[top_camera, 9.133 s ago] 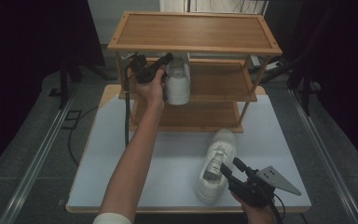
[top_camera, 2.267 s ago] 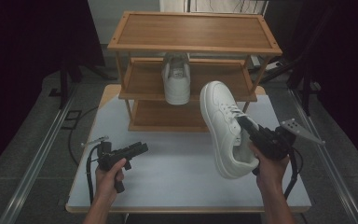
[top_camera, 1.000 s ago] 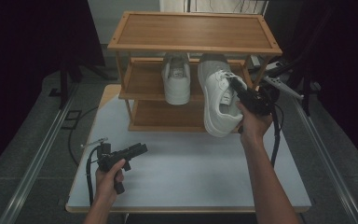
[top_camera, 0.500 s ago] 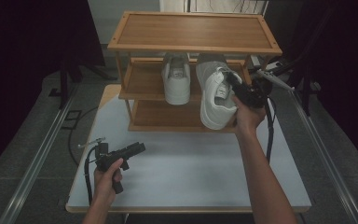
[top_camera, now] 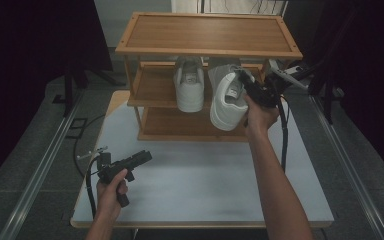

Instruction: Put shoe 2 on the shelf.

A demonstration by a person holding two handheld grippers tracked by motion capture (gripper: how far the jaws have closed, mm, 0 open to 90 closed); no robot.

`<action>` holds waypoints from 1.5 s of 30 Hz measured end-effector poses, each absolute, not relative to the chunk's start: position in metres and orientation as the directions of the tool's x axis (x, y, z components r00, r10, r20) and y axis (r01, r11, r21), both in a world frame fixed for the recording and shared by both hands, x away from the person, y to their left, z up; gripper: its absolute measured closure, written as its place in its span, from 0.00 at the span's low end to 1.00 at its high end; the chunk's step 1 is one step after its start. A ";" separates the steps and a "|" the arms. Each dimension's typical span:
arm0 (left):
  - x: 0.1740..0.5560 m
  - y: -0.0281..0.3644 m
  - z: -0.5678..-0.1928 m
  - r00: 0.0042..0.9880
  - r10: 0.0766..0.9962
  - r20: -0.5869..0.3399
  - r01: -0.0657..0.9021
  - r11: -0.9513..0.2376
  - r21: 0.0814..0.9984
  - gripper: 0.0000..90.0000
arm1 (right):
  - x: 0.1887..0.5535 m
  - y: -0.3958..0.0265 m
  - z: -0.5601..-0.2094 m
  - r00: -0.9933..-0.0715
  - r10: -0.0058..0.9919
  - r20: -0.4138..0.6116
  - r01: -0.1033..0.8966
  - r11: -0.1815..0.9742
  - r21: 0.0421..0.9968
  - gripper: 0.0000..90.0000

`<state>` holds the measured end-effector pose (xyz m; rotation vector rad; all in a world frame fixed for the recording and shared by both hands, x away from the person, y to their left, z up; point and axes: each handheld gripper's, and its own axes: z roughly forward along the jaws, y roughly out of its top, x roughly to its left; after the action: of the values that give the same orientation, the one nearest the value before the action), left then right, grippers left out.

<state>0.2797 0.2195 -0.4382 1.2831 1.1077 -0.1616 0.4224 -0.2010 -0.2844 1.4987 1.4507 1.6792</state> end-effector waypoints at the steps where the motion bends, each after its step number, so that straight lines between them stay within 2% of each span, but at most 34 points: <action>1: 0.279 0.219 -0.438 0.513 0.456 -0.727 0.648 0.349 0.677 0.48 | 0.424 -0.201 -0.285 -0.299 0.853 0.427 0.297 -0.342 0.891 0.92; 10: 0.277 0.219 -0.433 0.532 0.420 -0.735 0.653 0.350 0.672 0.48 | 0.437 -0.198 -0.286 -0.268 0.856 0.443 0.304 -0.361 0.882 0.92; 45: 0.278 0.227 -0.435 0.529 0.411 -0.743 0.653 0.361 0.665 0.48 | 0.467 -0.190 -0.294 -0.225 0.850 0.477 0.309 -0.402 0.862 0.91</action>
<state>0.2777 0.2270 -0.4346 1.2556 1.0737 -0.2029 0.4667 -0.1902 -0.2945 1.6023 1.3761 1.6645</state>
